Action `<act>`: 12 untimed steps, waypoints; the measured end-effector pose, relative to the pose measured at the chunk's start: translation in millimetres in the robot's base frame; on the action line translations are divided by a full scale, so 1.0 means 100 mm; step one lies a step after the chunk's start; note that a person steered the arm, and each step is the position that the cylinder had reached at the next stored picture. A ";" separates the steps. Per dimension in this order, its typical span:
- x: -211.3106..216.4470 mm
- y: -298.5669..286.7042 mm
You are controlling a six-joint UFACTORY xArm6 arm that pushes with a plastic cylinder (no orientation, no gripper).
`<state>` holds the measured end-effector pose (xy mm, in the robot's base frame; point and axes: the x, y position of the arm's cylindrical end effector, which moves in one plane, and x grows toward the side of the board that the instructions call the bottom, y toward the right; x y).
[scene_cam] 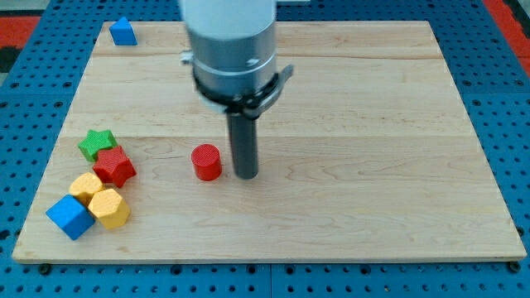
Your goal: Move the green circle to the right of the green star
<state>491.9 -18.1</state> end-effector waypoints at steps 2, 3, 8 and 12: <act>-0.02 -0.60; 0.20 -0.97; -0.05 -0.34; -2.13 0.17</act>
<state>279.2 -1.2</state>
